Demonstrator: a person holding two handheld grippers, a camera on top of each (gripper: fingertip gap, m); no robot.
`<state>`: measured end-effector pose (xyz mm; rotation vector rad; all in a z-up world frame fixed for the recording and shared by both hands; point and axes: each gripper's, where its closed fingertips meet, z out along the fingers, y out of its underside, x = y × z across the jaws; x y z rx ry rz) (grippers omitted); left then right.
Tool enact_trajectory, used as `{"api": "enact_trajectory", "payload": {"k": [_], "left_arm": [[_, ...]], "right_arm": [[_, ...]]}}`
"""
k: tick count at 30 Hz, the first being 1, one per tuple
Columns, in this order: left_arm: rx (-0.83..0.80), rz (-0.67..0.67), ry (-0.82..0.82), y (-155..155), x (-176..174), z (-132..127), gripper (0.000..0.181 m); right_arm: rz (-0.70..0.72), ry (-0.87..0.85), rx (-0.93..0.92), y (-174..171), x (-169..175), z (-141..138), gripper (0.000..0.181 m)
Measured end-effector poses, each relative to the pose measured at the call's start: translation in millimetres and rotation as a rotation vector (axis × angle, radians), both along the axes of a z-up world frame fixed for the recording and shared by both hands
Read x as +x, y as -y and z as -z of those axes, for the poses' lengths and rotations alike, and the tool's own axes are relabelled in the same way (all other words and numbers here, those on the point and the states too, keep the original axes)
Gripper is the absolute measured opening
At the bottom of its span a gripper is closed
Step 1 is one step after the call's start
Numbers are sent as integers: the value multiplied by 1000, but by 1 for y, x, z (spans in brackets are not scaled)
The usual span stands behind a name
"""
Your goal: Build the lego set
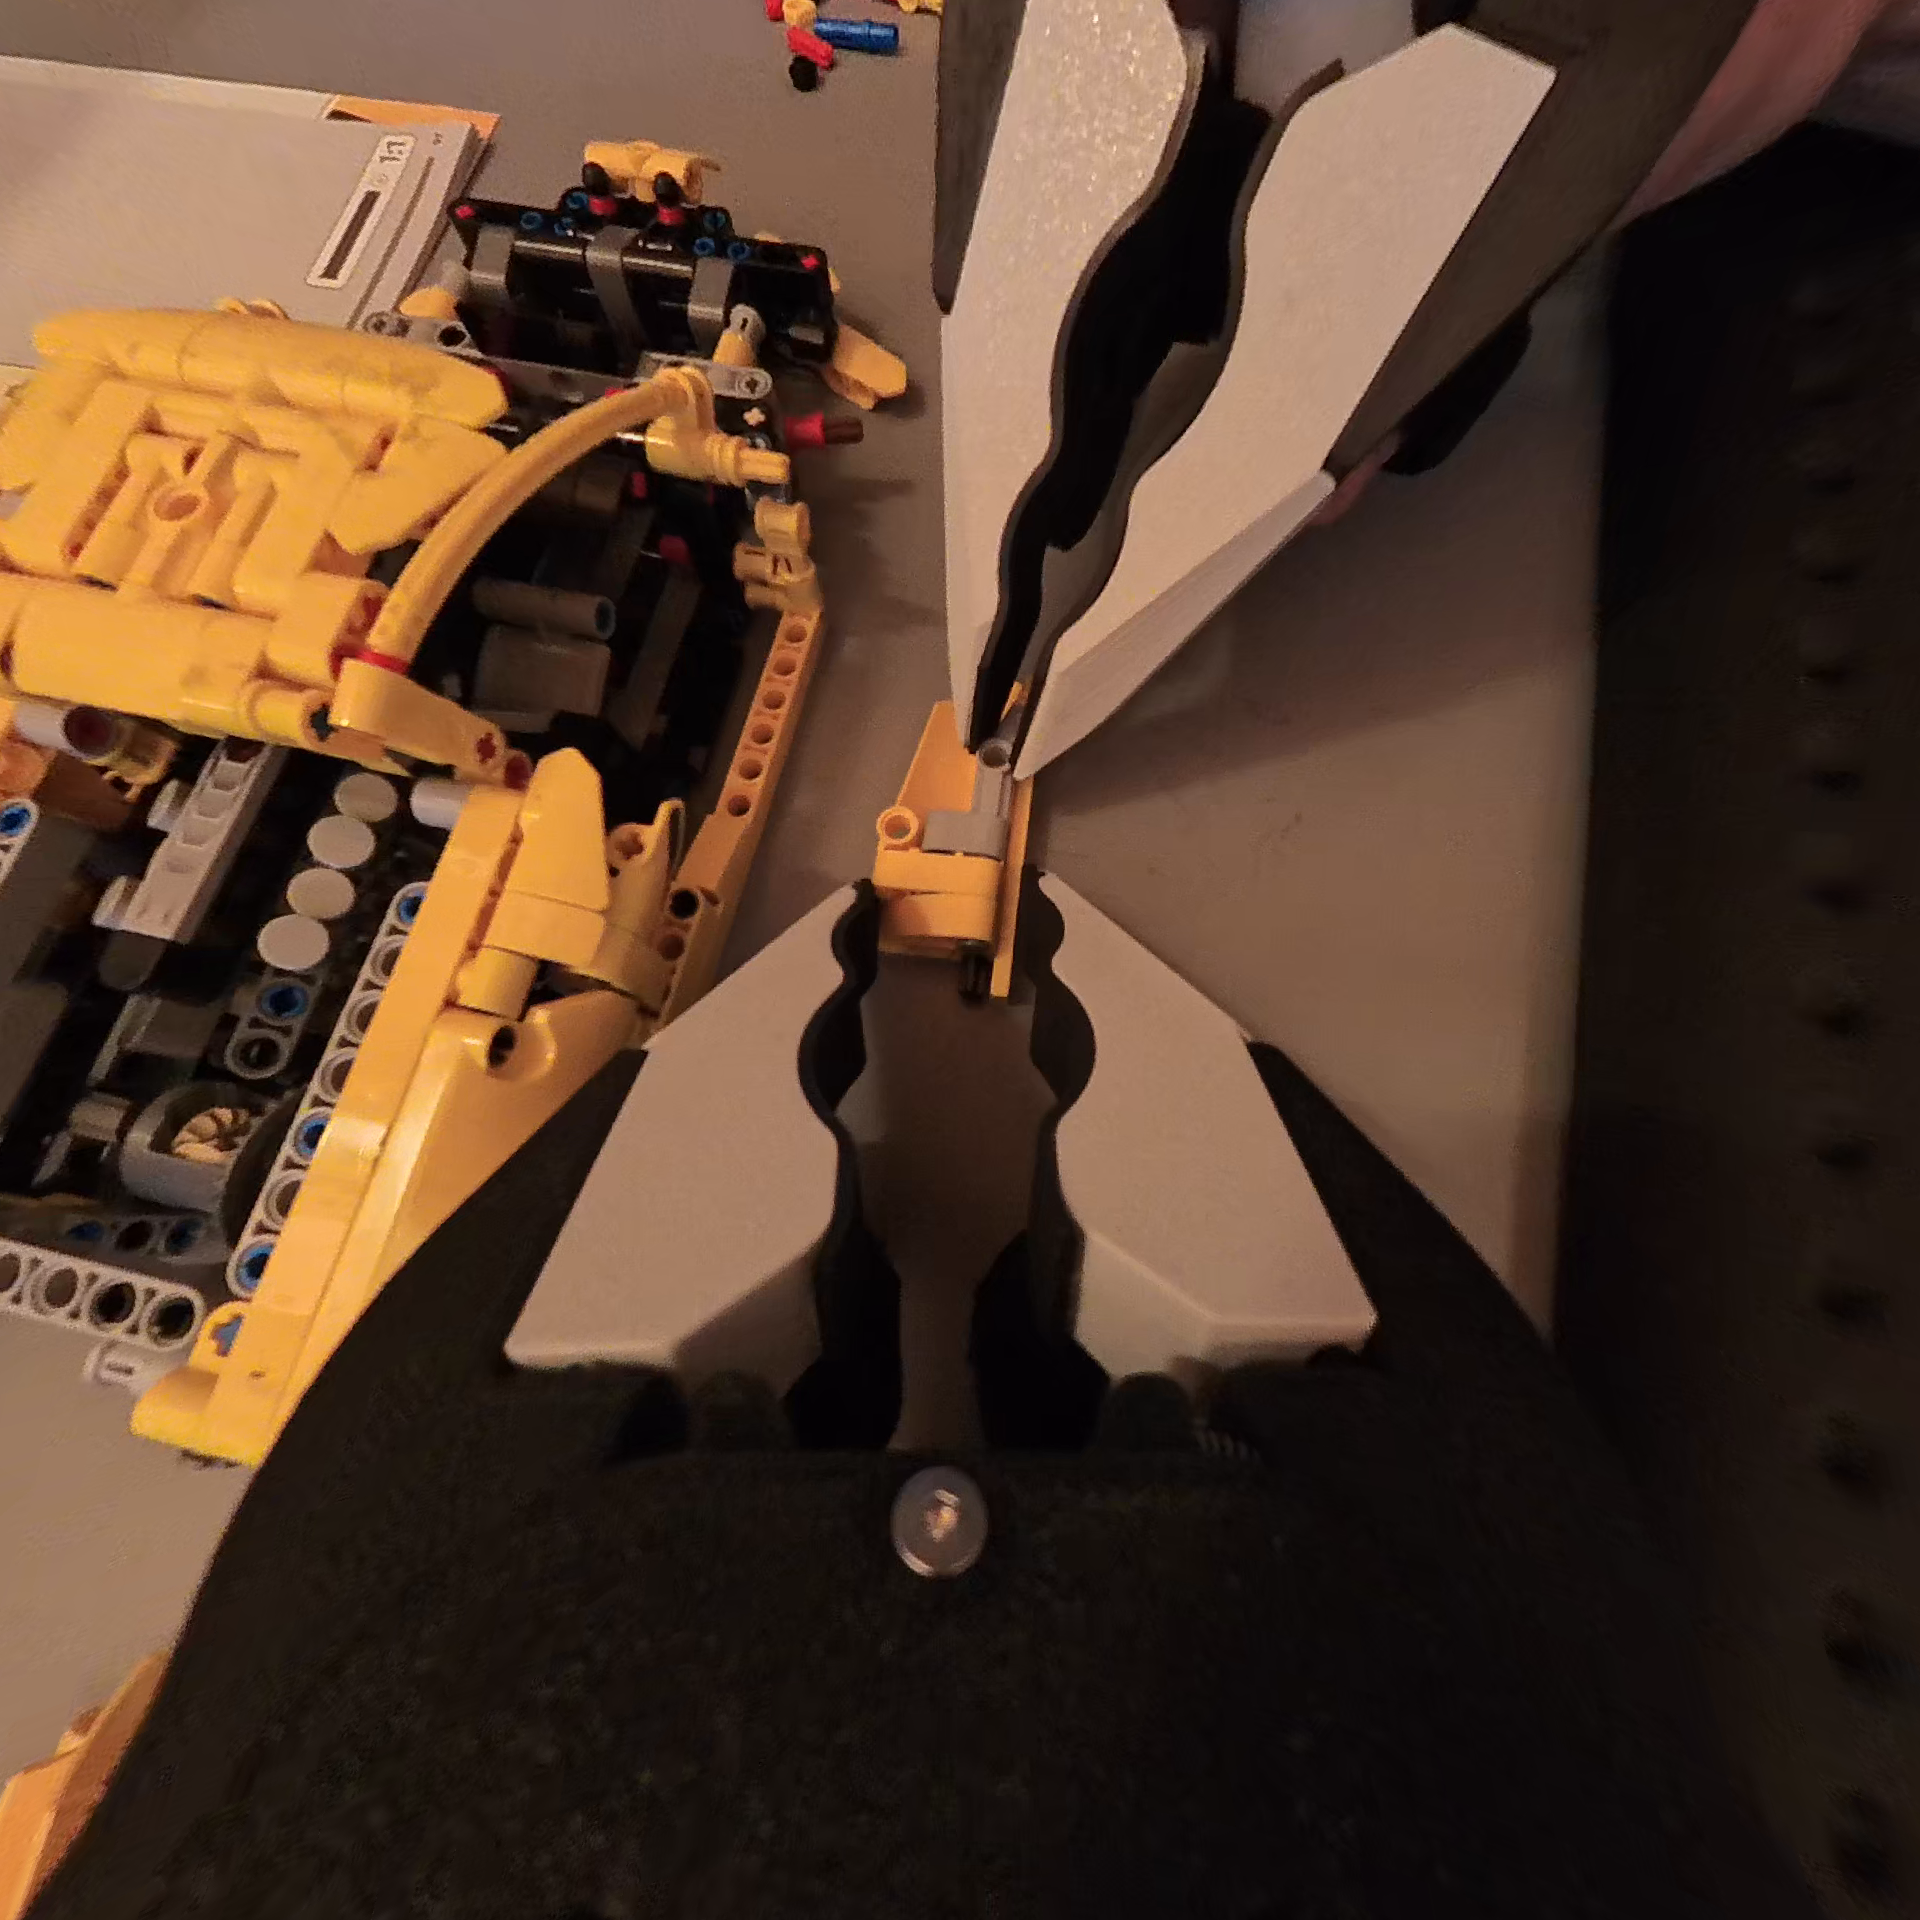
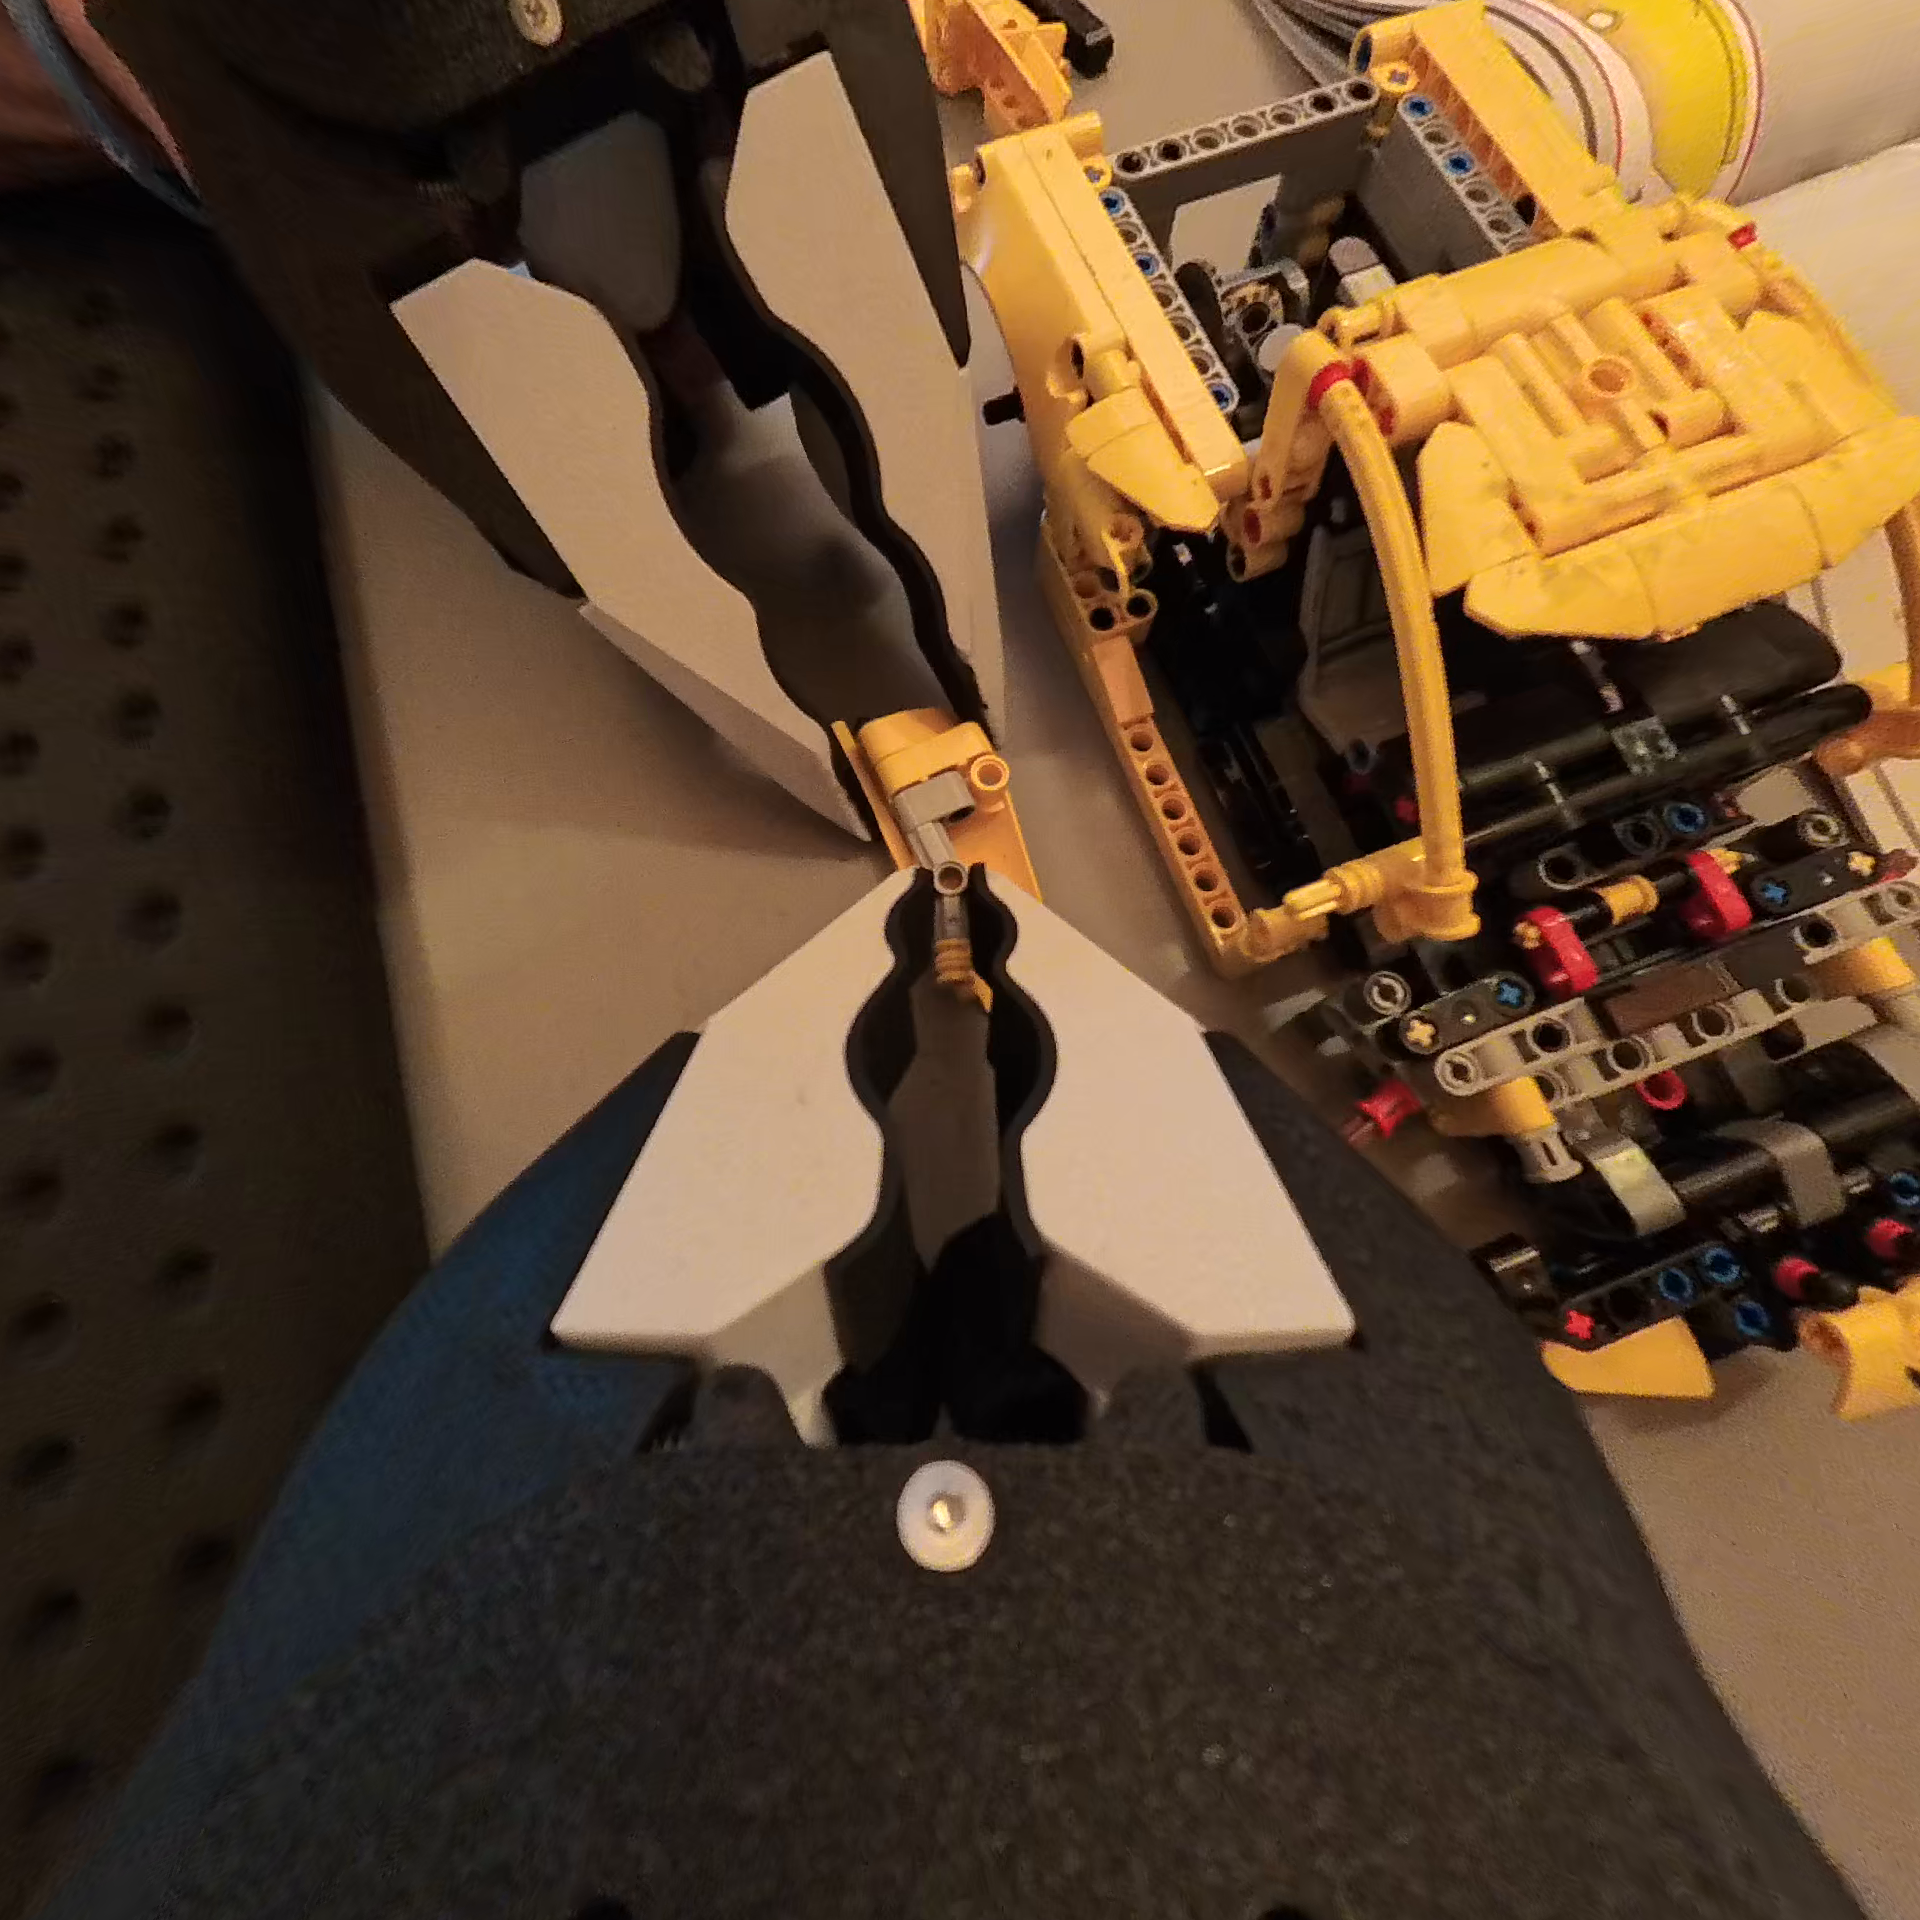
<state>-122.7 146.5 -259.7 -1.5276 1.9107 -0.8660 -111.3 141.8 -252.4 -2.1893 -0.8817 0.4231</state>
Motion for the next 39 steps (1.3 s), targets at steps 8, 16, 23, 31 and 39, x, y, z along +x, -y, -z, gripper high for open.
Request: {"api": "enact_trajectory", "payload": {"k": [8,16,23,31,39], "left_arm": [[19,3,7,0,0,0,27],[158,-42,111,-7,2,-20,27],[379,-107,228,-16,7,-47,27],[558,-94,247,-9,9,-54,27],[454,-71,395,7,6,-82,26]], "right_arm": [[14,-33,45,1,2,0,5],[158,-66,138,2,21,-14,21],[239,-315,191,-2,12,-44,68],[414,-489,109,-16,7,-47,48],[254,-1007,-82,-3,1,-76,20]]}}
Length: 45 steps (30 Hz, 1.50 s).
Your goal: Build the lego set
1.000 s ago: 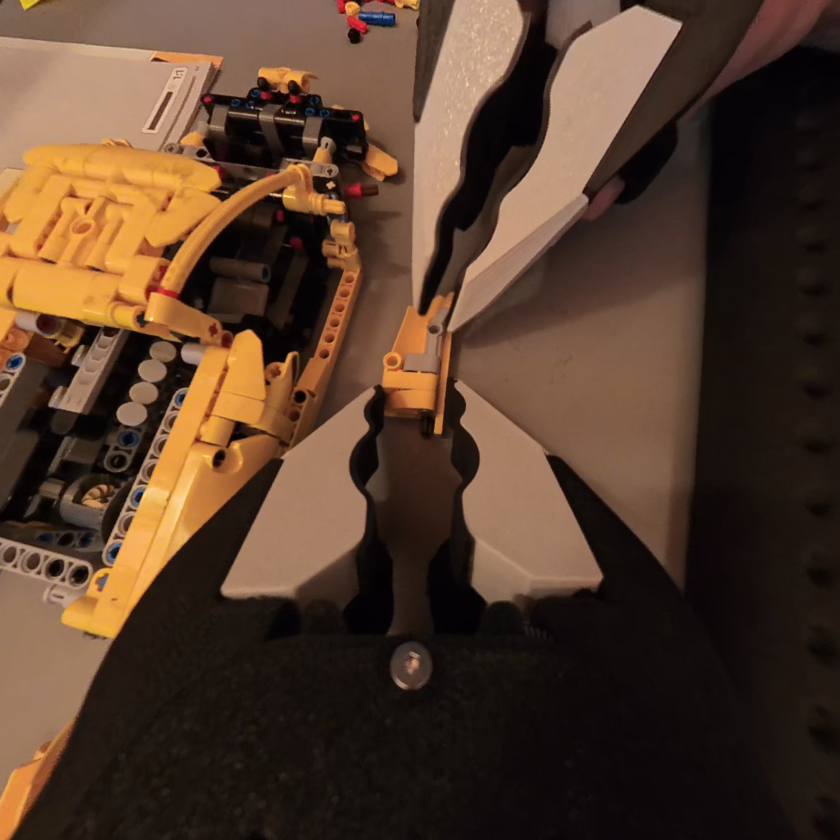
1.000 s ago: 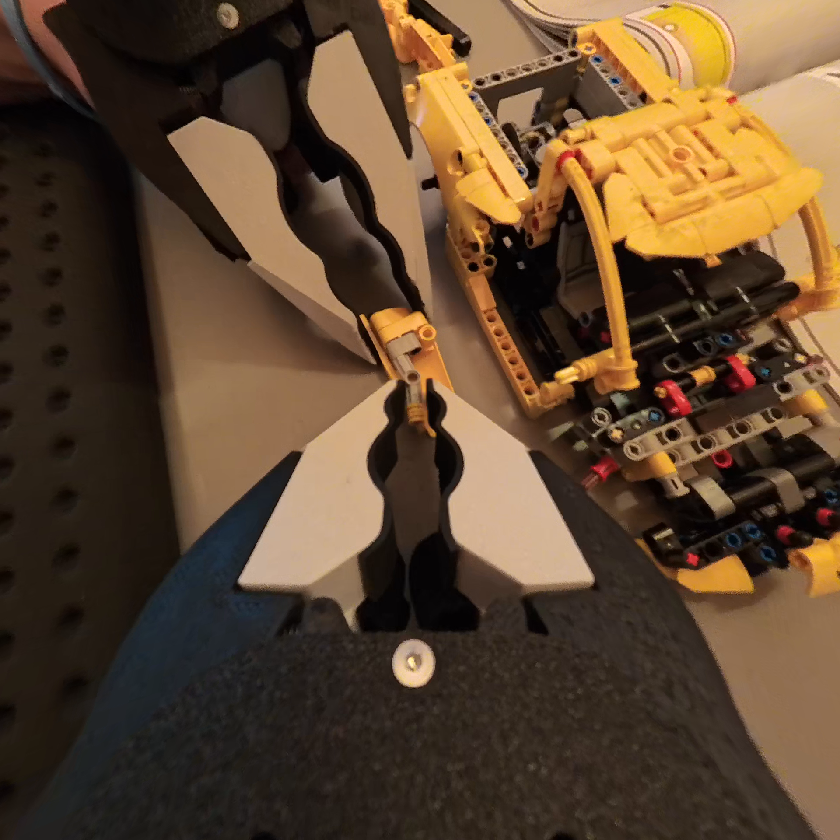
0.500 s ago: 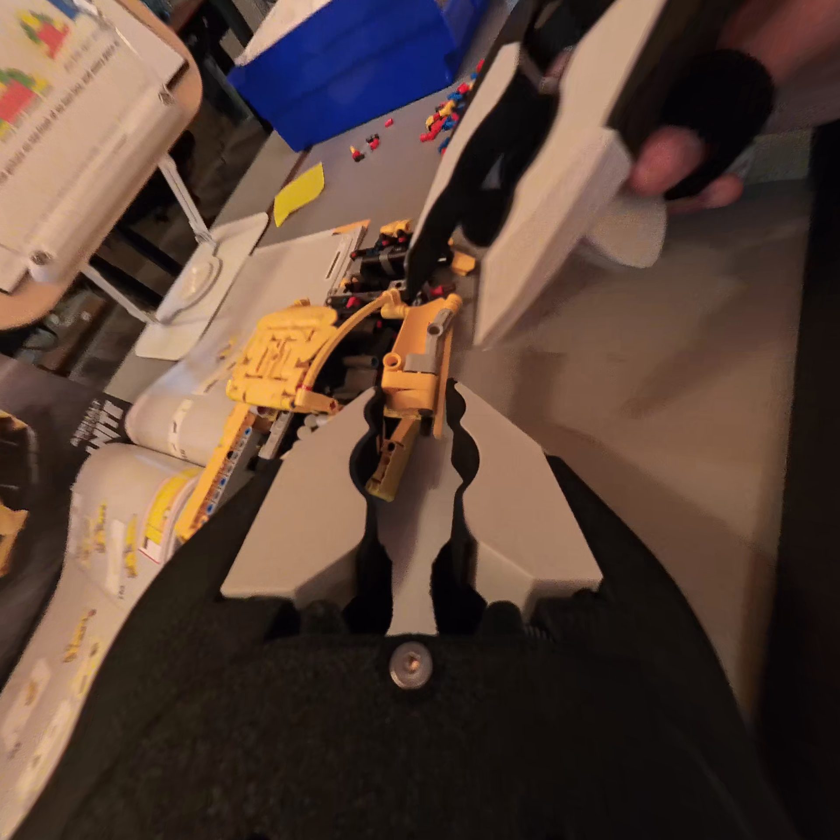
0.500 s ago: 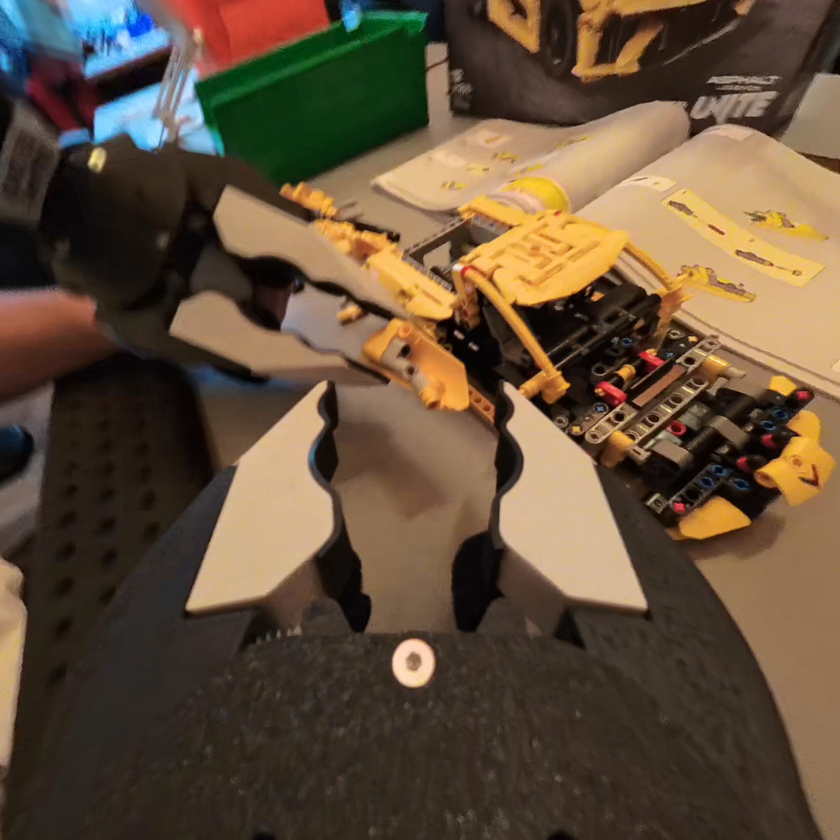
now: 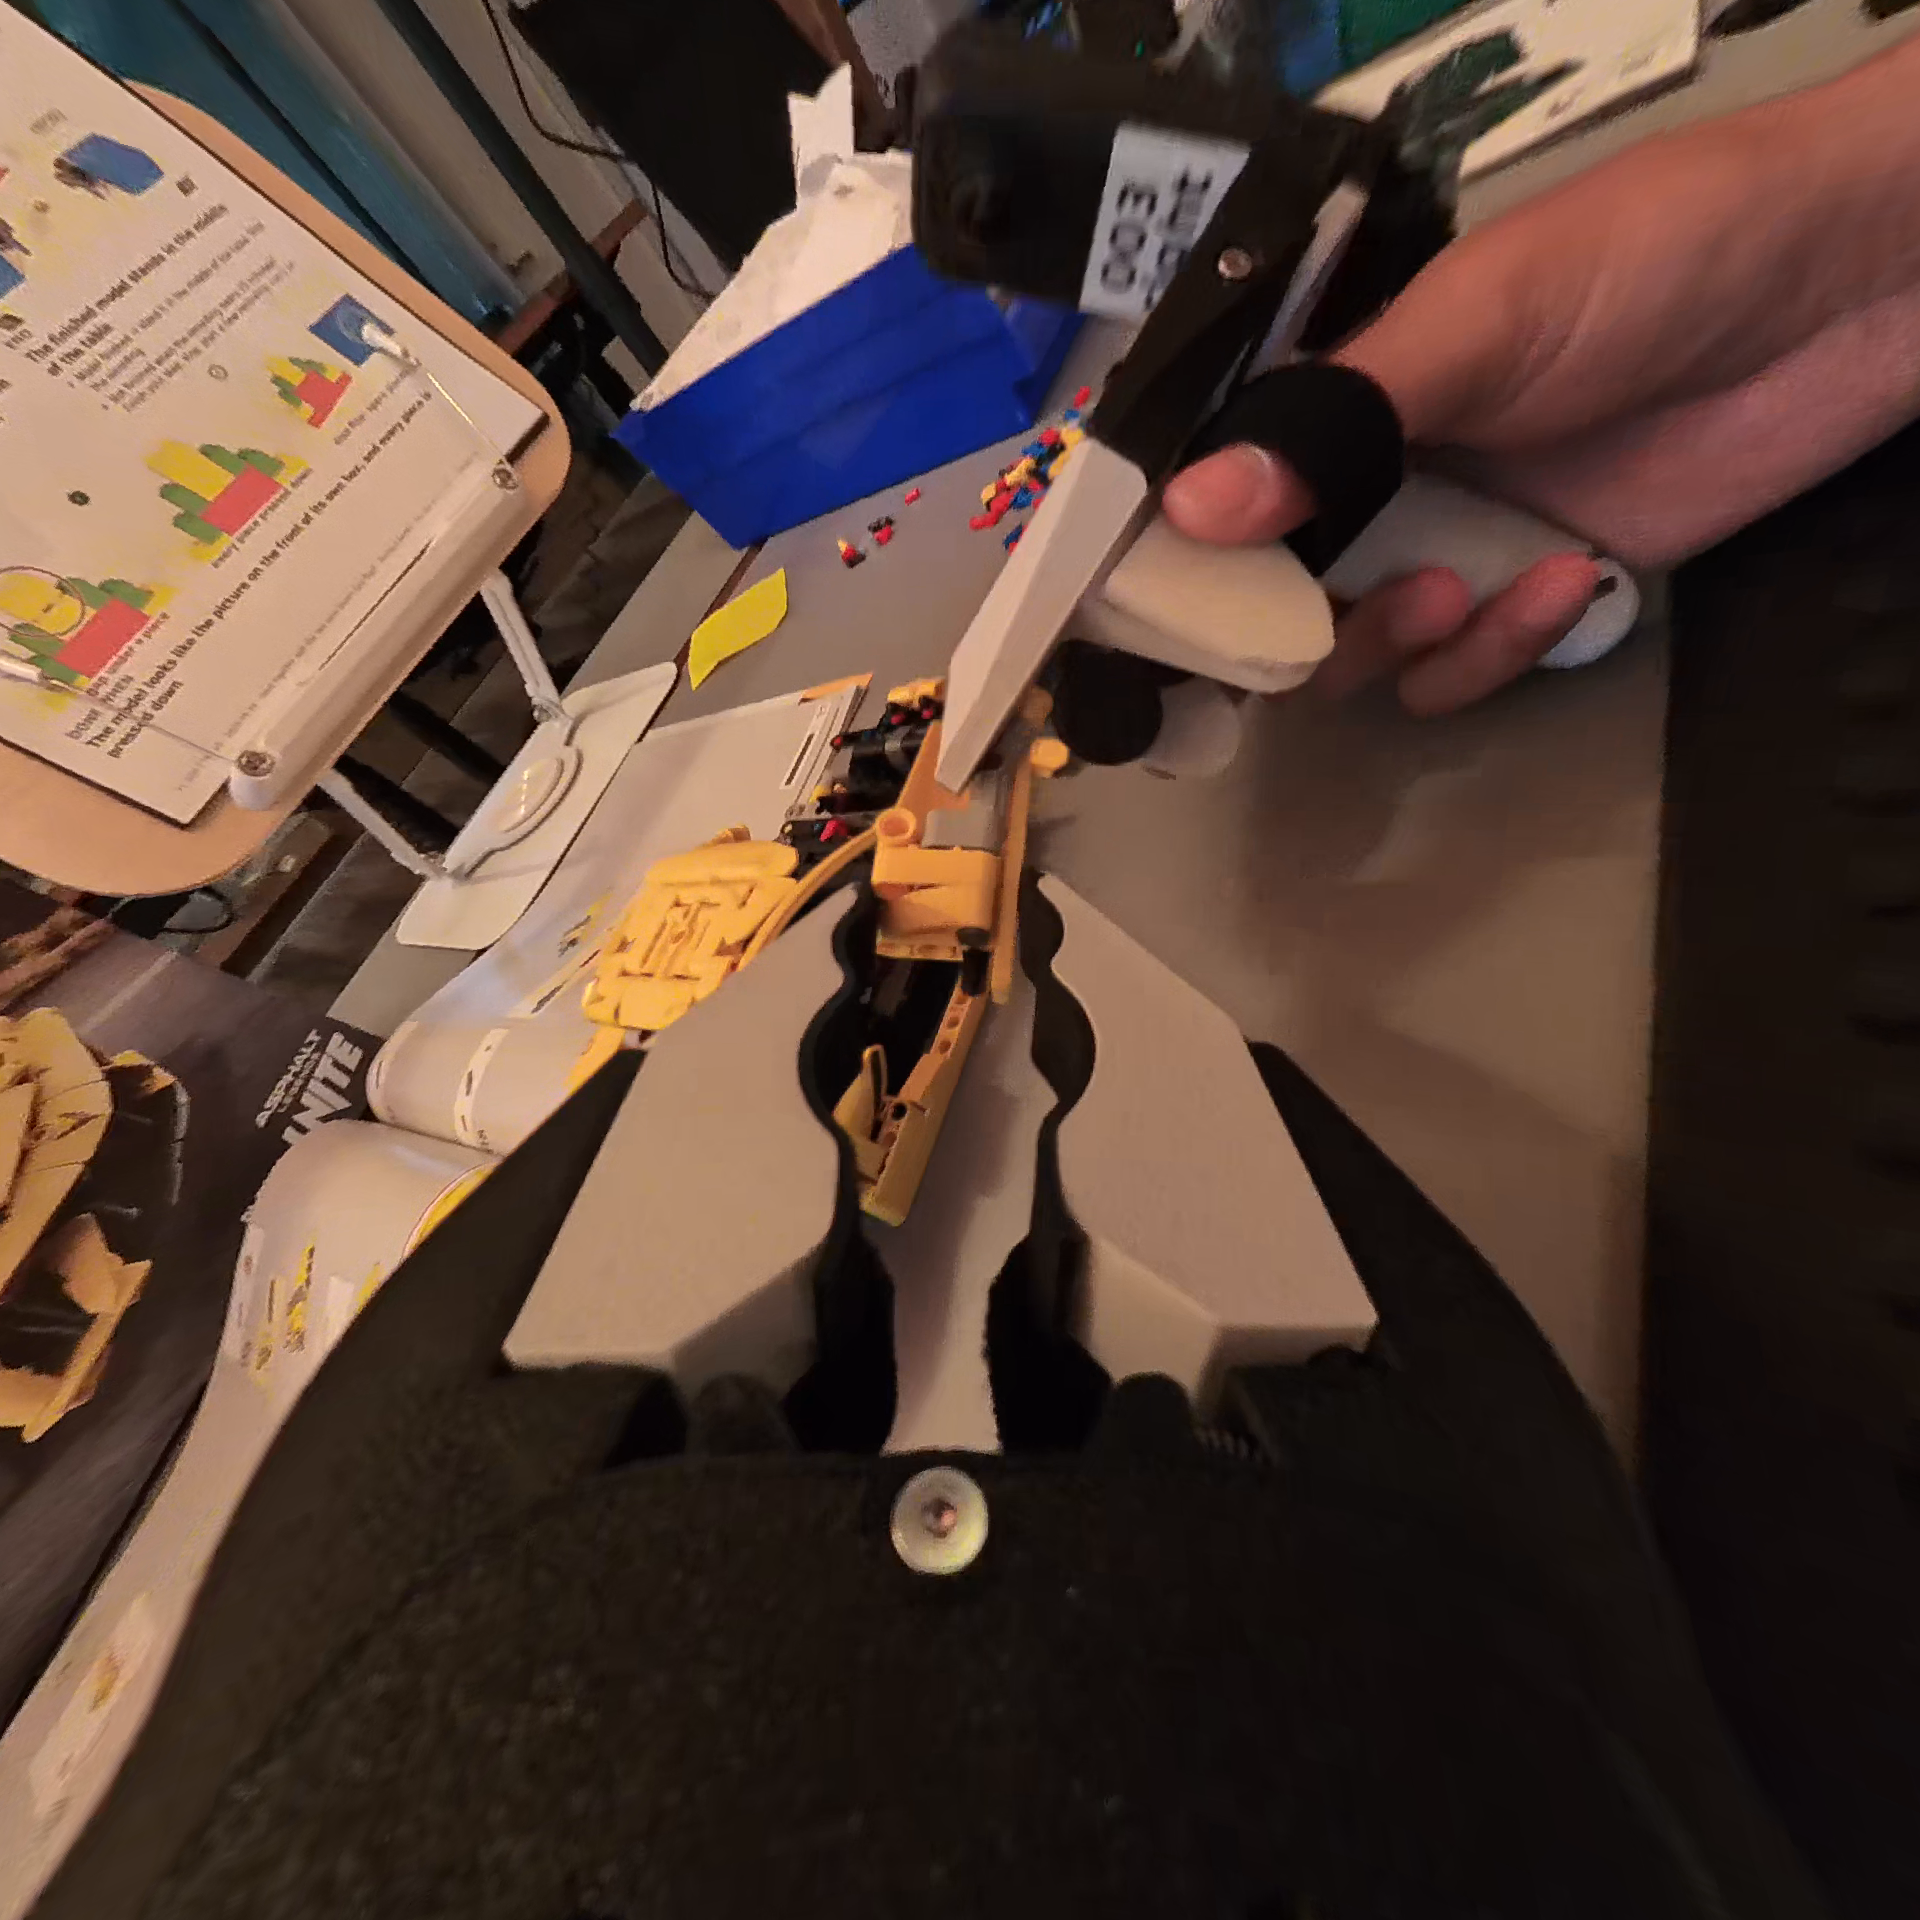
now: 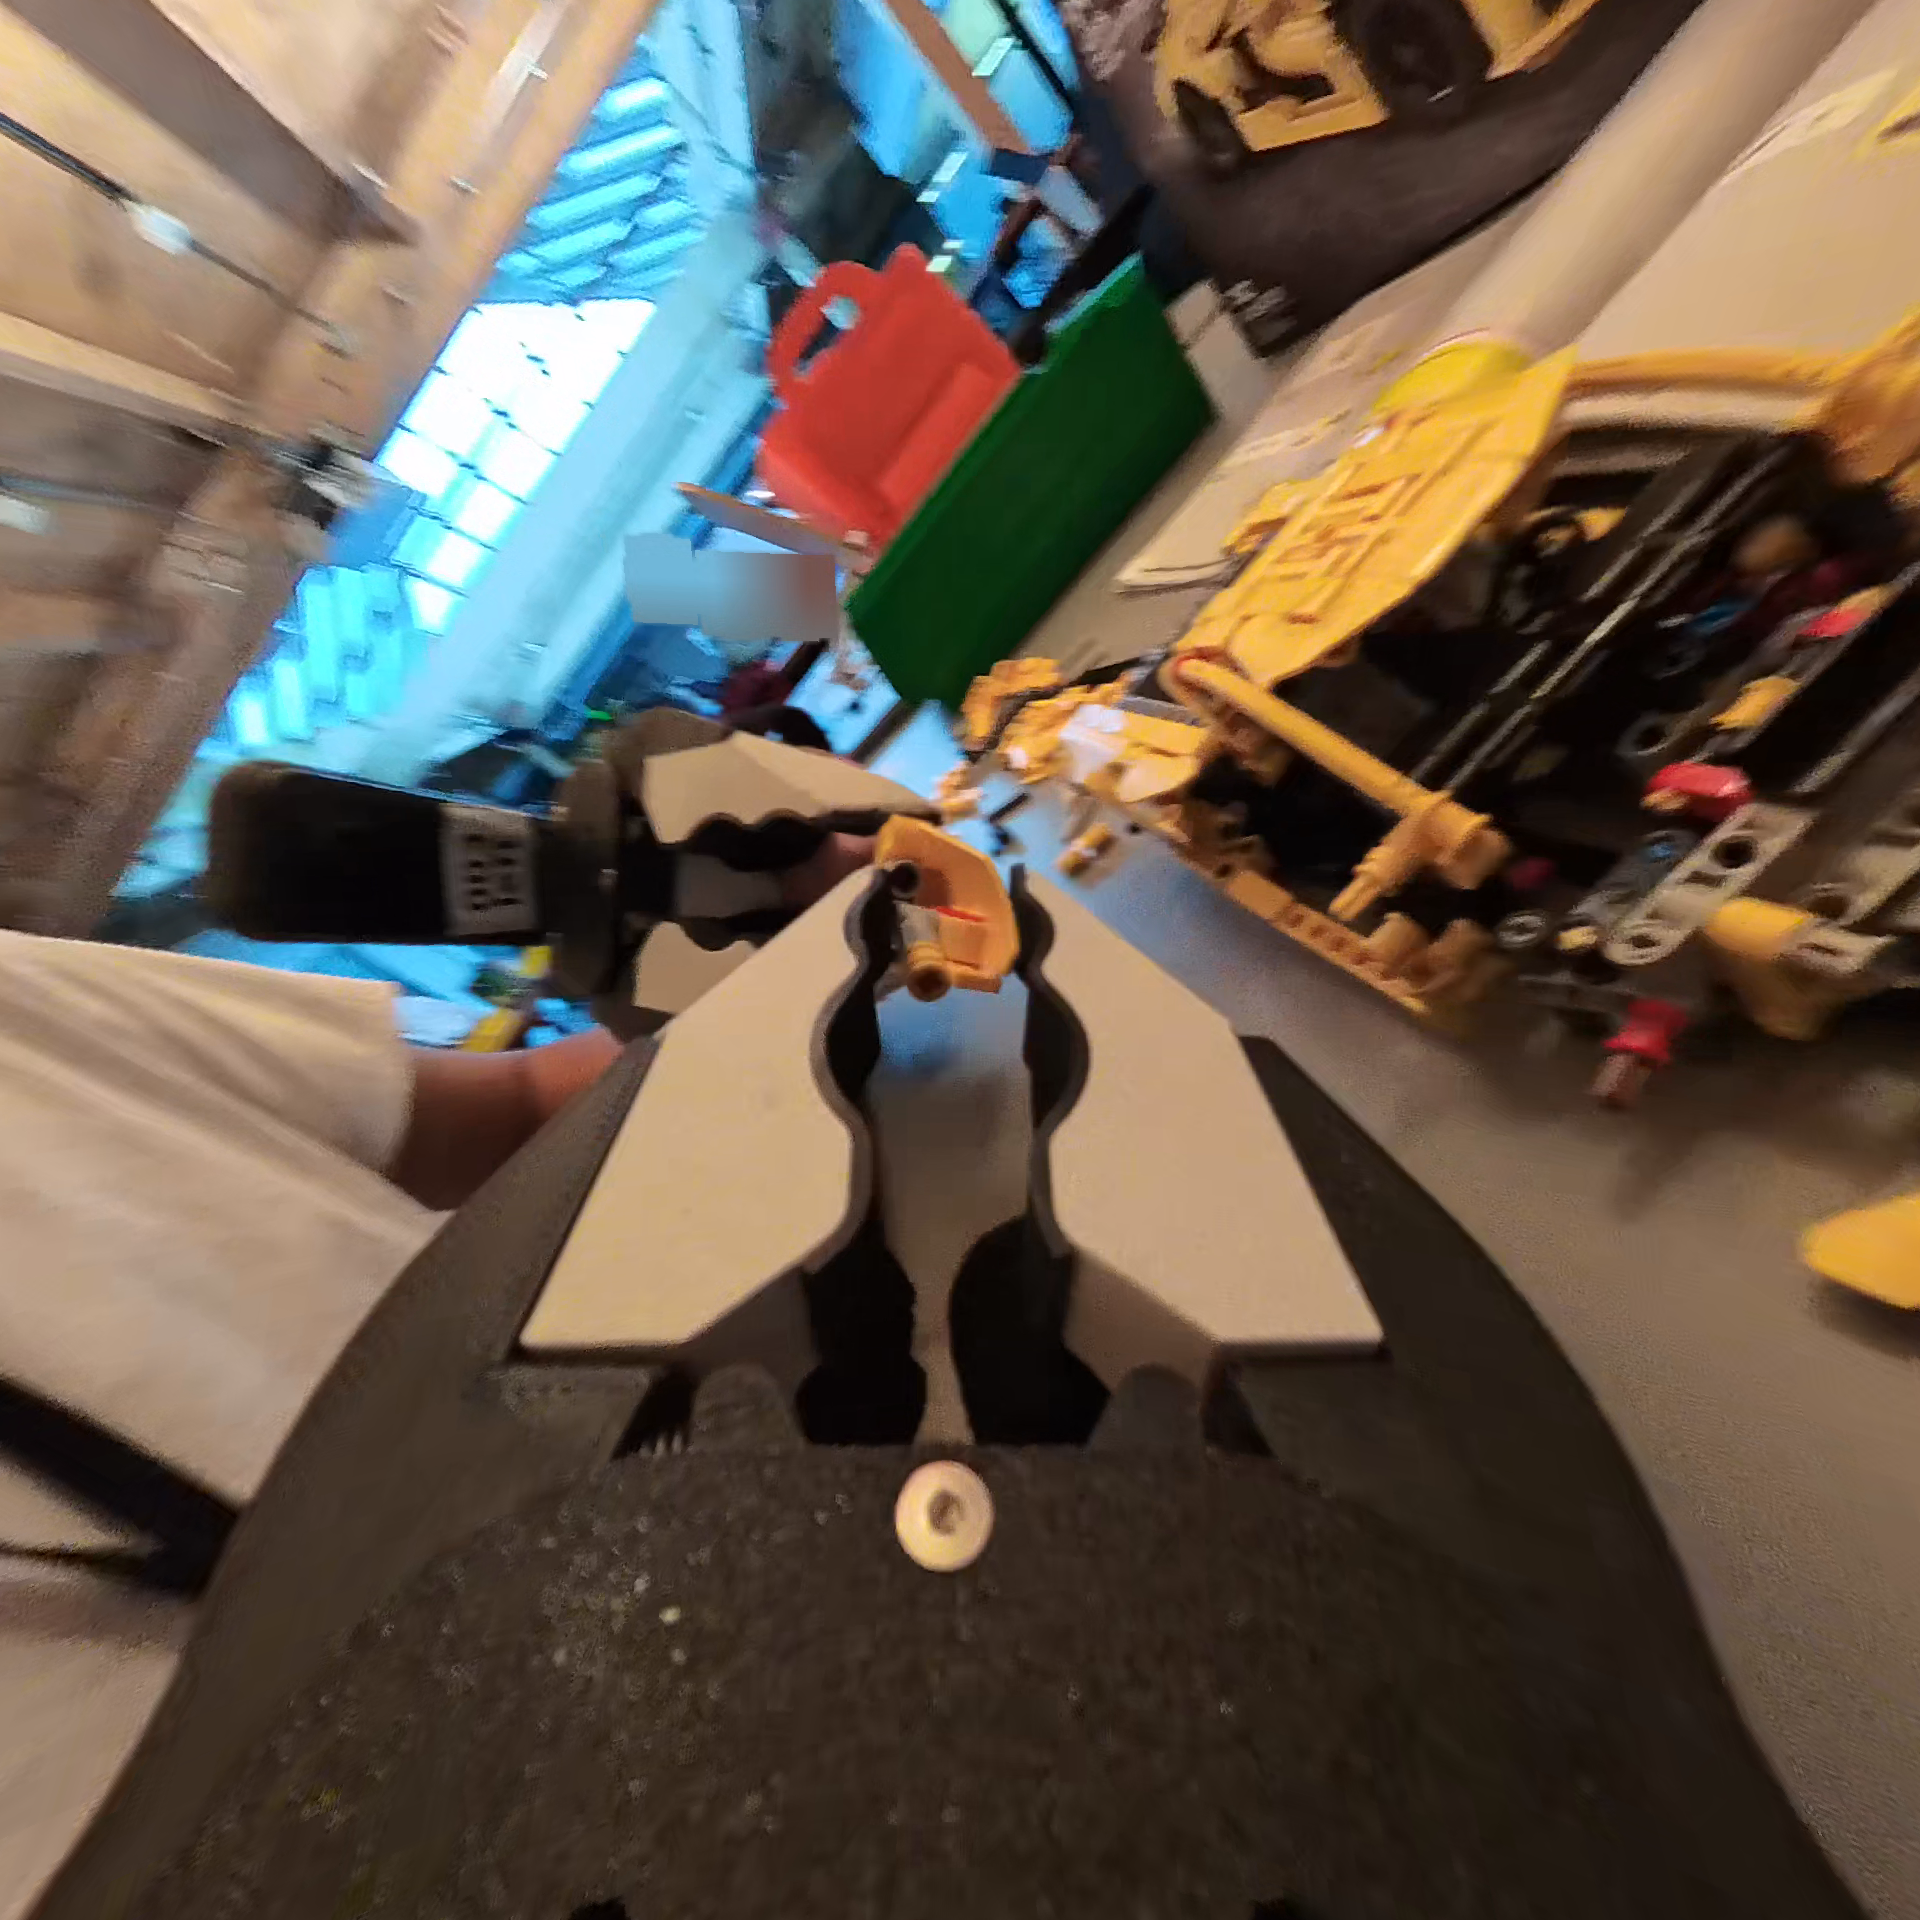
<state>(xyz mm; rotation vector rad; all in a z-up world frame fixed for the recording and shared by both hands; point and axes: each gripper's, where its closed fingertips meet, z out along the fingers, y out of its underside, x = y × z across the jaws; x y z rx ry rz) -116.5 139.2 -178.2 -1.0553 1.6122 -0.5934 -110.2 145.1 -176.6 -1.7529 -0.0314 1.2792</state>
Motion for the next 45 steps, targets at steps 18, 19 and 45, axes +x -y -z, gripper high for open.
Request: {"api": "enact_trajectory", "payload": {"k": [18,19,45], "left_arm": [[-140,199,164,34,-20,-32,33],[-145,204,162,35,-19,-32,33],[273,-154,138,-7,-12,-27,29]], "right_arm": [[-383,-500,-64,33,-14,-38,13],[-395,-510,-65,34,-16,-39,13],[135,740,236,-1,-27,-30,30]]}}
